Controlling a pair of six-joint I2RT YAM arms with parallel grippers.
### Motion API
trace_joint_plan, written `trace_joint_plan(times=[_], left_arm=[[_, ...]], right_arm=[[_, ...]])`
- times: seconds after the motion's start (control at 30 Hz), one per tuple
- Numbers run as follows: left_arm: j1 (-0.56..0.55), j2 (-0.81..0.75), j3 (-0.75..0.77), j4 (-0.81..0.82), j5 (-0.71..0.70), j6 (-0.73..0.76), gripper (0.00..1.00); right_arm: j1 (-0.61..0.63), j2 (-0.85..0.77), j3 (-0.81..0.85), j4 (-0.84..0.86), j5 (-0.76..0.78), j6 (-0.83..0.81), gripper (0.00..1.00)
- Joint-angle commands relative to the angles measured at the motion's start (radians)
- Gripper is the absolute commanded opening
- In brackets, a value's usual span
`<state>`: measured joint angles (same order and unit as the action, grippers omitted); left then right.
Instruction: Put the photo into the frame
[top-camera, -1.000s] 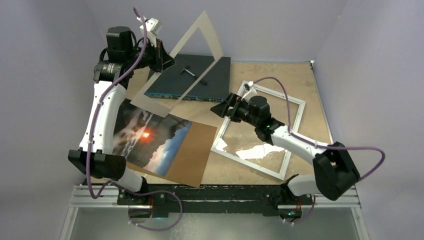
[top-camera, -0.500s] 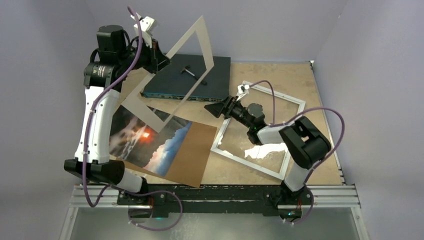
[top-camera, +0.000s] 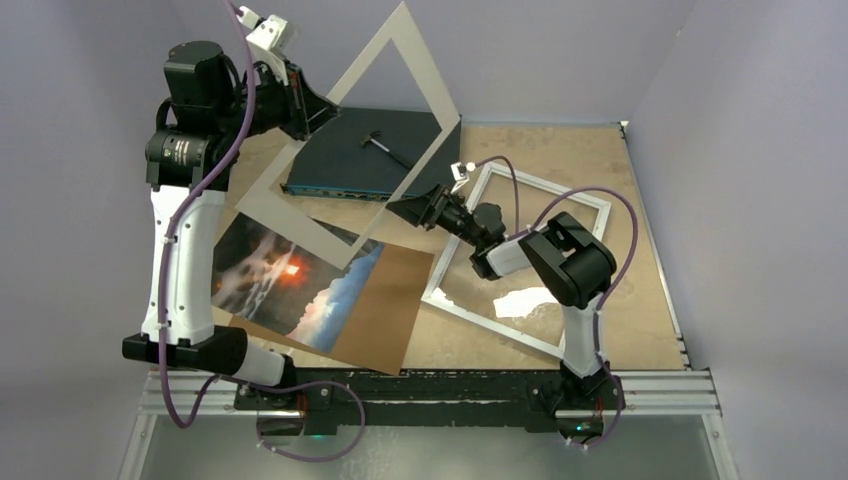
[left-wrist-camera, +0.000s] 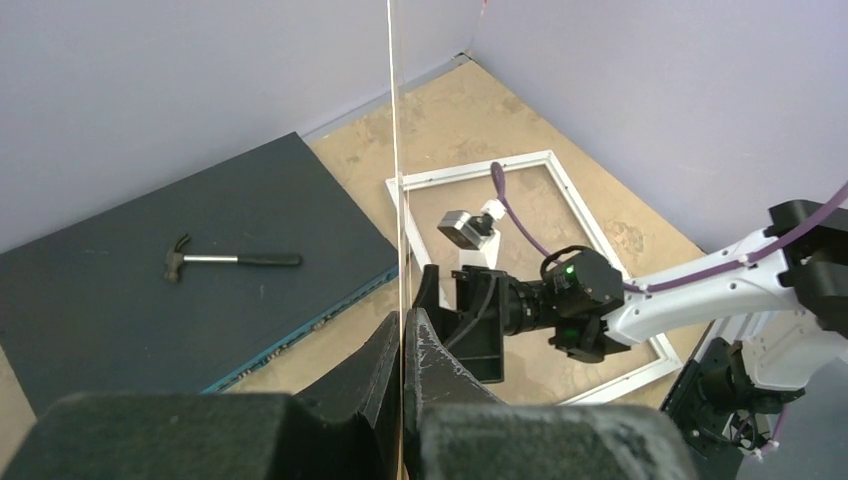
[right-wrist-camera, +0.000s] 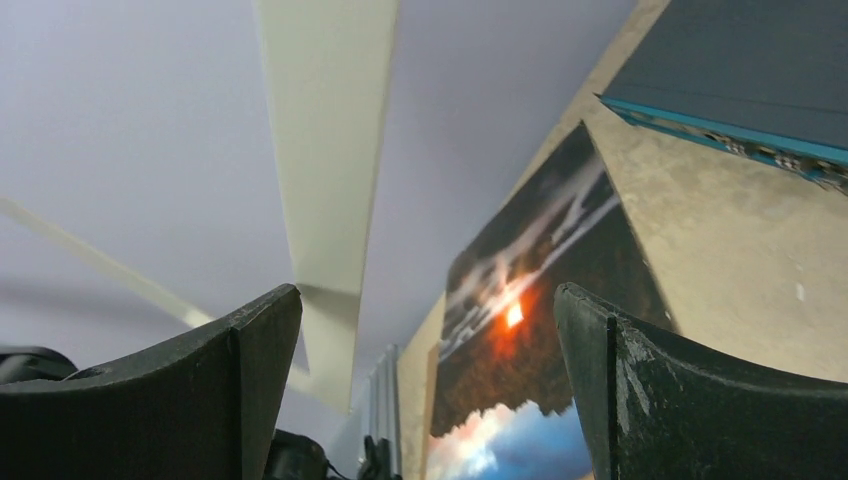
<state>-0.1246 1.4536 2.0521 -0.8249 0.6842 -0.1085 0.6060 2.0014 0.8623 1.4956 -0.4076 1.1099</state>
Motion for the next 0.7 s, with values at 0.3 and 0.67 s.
trace_joint_plan(times=[0.3, 0.67], left_arm=[[0.002, -0.015, 0.045, 0.031, 0.025, -0.058, 0.00], [0.003, -0.011, 0.053, 0.036, 0.005, -0.073, 0.00]], right_arm=[[0.016, 0.170, 0.249, 0.596, 0.099, 0.232, 0.99], [0.019, 0.151, 0.321, 0.597, 0.092, 0.251, 0.98]])
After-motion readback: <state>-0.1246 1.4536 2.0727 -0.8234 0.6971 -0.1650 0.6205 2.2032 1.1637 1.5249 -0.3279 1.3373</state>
